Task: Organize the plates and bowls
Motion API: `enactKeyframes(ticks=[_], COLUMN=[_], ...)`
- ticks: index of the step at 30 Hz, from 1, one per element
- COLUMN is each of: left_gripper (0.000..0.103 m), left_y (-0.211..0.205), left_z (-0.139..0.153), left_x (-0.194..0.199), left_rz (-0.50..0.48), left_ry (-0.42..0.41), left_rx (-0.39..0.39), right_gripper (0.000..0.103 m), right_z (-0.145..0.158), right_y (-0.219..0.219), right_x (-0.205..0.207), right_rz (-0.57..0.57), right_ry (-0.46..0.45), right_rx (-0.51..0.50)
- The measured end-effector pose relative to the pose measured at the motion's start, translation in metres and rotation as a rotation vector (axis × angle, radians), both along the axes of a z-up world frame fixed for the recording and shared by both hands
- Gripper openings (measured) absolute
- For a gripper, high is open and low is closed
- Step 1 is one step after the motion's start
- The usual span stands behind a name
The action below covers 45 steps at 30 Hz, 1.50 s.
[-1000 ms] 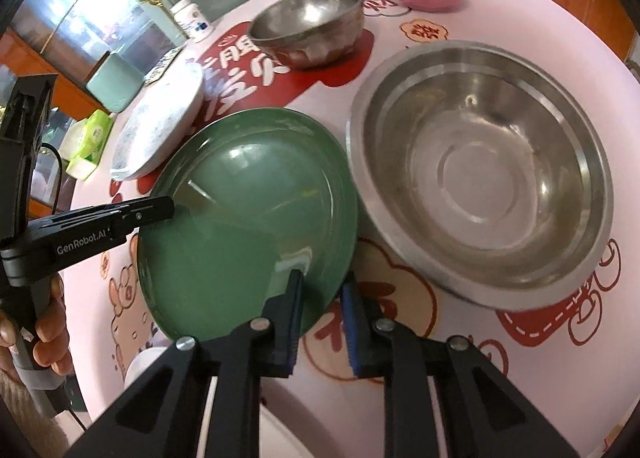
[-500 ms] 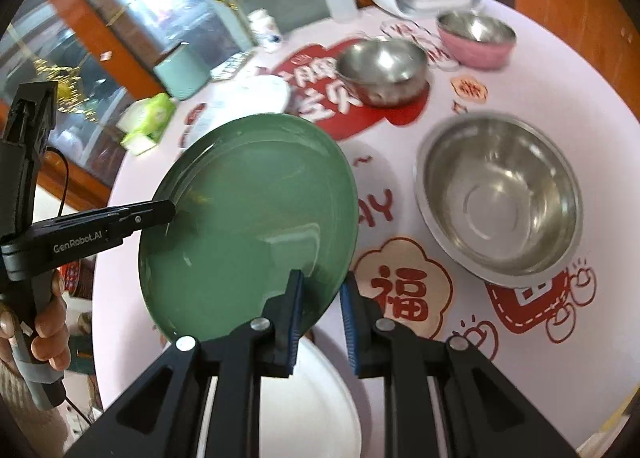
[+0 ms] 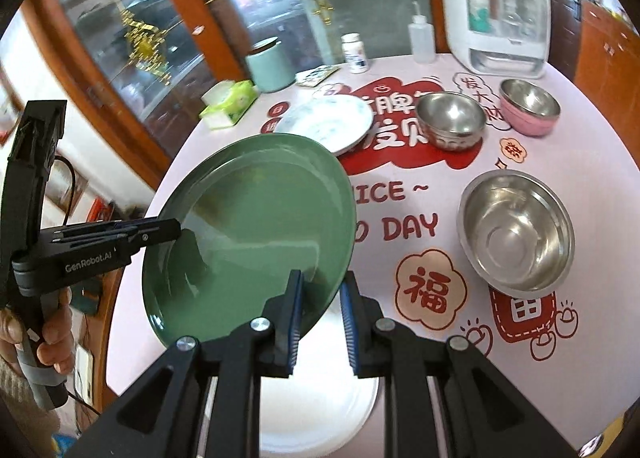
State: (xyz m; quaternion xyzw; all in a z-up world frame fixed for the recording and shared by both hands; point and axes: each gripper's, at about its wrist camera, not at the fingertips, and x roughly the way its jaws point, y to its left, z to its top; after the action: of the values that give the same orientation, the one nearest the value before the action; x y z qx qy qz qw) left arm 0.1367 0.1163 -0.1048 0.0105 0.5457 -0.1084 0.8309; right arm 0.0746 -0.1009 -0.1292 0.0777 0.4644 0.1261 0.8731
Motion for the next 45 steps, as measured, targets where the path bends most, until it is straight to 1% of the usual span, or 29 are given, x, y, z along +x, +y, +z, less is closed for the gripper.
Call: enactKeyframes(ticks=[4, 8, 12, 17, 22, 25, 29, 34, 38, 45], left_gripper=[0.017, 0.017, 0.017, 0.017, 0.017, 0.017, 0.017, 0.017, 0.017, 0.017], left_y=[0.007, 0.012, 0.013, 0.016, 0.021, 0.022, 0.022, 0.023, 0.02, 0.02], left_z=[-0.016, -0.041, -0.066, -0.096, -0.118, -0.121, -0.12, -0.122, -0.123, -0.122], left_x=[-0.027, -0.055, -0.078, -0.092, -0.098, -0.098, -0.095, -0.089, -0.088, -0.088], left_rz=[0.046, 0.096, 0.125, 0.159, 0.184, 0.183, 0.174, 0.166, 0.145, 0.128], left_ry=[0.031, 0.091, 0.123, 0.161, 0.203, 0.204, 0.187, 0.193, 0.188, 0.198], left_rx=[-0.015, -0.026, -0.031, -0.048, -0.056, -0.046, -0.022, -0.018, 0.006, 0.012], right_gripper=[0.018, 0.018, 0.018, 0.018, 0.018, 0.018, 0.018, 0.018, 0.018, 0.018], right_z=[-0.012, -0.031, -0.051, -0.078, -0.092, -0.096, -0.1, -0.104, -0.109, -0.112], right_y=[0.003, 0.004, 0.006, 0.01, 0.017, 0.02, 0.023, 0.026, 0.026, 0.029], right_x=[-0.012, -0.023, -0.032, -0.036, -0.039, -0.039, -0.036, -0.028, -0.024, -0.026], right_rz=[0.058, 0.11, 0.154, 0.193, 0.221, 0.228, 0.227, 0.211, 0.202, 0.213], right_ry=[0.015, 0.055, 0.097, 0.157, 0.179, 0.187, 0.191, 0.208, 0.224, 0.245], right_rx=[-0.024, -0.04, -0.058, -0.086, -0.122, -0.127, -0.128, -0.132, -0.138, -0.17])
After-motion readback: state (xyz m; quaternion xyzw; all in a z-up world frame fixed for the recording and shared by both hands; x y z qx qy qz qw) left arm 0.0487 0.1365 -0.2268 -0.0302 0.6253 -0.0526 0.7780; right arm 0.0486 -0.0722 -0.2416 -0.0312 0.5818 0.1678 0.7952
